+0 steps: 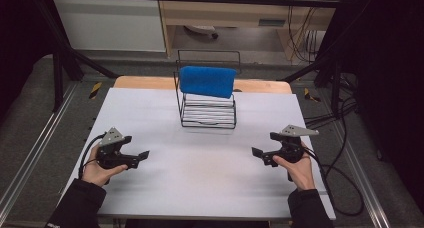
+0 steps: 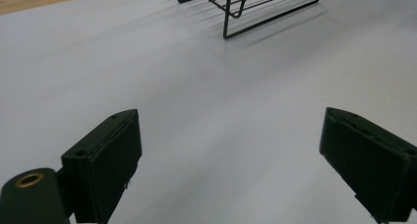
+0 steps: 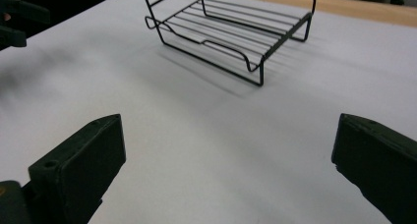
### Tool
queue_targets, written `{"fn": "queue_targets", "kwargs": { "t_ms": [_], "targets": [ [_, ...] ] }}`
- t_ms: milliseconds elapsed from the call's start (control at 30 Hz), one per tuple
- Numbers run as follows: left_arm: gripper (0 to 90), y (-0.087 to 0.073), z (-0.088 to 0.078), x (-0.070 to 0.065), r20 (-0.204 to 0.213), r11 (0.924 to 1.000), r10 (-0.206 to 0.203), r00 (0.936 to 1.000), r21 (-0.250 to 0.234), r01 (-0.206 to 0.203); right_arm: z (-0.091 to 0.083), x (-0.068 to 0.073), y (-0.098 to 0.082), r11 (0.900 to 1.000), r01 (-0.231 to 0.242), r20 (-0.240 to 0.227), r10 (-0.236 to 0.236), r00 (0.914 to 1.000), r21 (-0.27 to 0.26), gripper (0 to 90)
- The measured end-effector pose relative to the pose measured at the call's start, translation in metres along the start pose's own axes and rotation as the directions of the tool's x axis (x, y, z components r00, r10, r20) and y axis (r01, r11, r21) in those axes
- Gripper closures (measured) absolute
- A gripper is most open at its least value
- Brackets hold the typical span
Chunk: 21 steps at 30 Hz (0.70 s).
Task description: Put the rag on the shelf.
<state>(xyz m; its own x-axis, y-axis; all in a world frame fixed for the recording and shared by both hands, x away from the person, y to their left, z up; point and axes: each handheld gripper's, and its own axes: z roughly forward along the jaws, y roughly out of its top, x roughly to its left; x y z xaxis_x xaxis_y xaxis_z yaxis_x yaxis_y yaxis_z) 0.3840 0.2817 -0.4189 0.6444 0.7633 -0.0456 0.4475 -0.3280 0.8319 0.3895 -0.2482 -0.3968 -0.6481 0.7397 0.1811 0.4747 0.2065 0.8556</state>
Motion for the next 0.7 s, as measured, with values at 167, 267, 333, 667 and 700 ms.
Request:
{"fn": "queue_targets", "kwargs": {
  "t_ms": [167,267,333,667,700],
  "targets": [
    [9.1,-0.015,0.0,0.001,0.005,0.9996,0.006,1.0,0.028,-0.006,-0.004,-0.006,-0.021,1.0,-0.007,0.0,0.007,1.0,0.003,0.4],
    [9.2,-0.021,0.0,0.002,0.007,0.9994,0.003,1.0,0.035,-0.003,-0.006,-0.01,-0.033,1.0,-0.028,0.001,0.028,0.9996,0.006,0.4],
    [9.1,-0.024,-0.001,0.002,0.009,0.9993,0.005,0.9999,0.037,-0.005,-0.008,-0.013,-0.041,1.0,-0.014,0.008,0.014,0.9999,0.02,0.4],
    [9.1,-0.035,-0.004,0.001,-0.019,0.9992,0.011,0.9998,0.039,-0.01,-0.016,-0.017,-0.058,0.998,-0.033,0.027,0.031,0.9992,0.05,0.5],
    [9.1,-0.035,-0.005,0.001,-0.02,0.9991,0.01,0.9997,0.041,-0.009,-0.016,-0.017,-0.058,0.998,-0.027,0.025,0.026,0.9993,0.052,0.5]
  ]
}}
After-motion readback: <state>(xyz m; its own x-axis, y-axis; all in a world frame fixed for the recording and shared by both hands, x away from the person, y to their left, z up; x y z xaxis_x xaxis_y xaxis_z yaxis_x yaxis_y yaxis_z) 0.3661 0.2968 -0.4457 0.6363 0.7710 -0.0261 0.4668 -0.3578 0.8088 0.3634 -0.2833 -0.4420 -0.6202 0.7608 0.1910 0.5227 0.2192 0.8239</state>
